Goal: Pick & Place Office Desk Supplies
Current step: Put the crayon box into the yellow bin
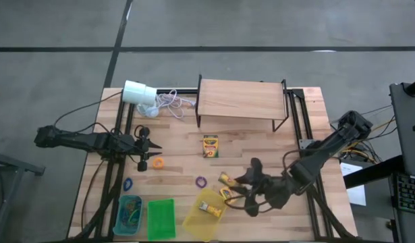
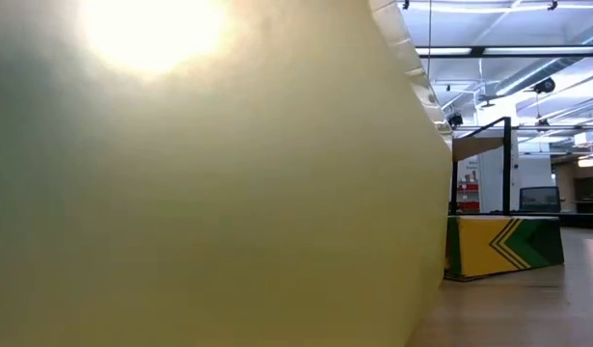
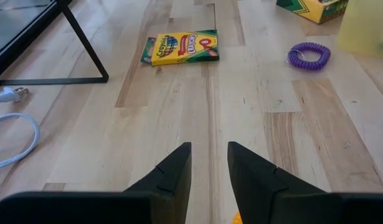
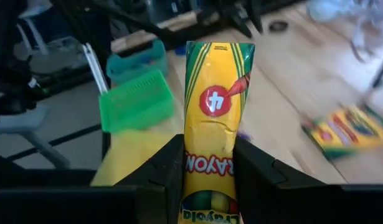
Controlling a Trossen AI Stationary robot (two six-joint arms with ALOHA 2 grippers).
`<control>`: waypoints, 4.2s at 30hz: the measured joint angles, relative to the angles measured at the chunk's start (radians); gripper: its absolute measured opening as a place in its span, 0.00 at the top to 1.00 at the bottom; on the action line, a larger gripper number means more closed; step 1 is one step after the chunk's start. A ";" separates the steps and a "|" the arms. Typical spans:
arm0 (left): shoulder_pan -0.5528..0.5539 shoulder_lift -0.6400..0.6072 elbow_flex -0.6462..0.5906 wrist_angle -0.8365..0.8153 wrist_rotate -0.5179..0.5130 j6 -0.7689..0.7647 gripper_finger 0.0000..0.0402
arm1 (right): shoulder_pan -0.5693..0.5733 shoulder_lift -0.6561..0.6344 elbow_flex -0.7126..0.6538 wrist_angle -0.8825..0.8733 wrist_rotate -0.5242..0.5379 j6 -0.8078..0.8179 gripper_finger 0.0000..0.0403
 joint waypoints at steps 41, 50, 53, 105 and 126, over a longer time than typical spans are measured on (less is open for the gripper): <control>0.000 0.000 0.000 0.000 0.000 -0.003 0.73 | -0.093 0.701 0.558 -0.409 -0.299 0.406 0.73; 0.000 0.000 0.000 0.000 0.000 -0.003 0.73 | -0.134 0.701 0.557 -0.409 -0.339 0.407 0.69; 0.000 0.000 0.000 0.000 0.000 -0.003 0.73 | -0.138 0.701 0.557 -0.406 -0.359 0.400 0.63; 0.000 0.000 0.000 0.000 0.000 -0.004 0.73 | -0.247 0.605 0.548 -0.620 -0.155 -0.039 0.56; 0.000 0.000 0.000 0.000 0.000 -0.003 0.73 | 0.171 0.591 0.402 -0.785 0.060 0.114 0.56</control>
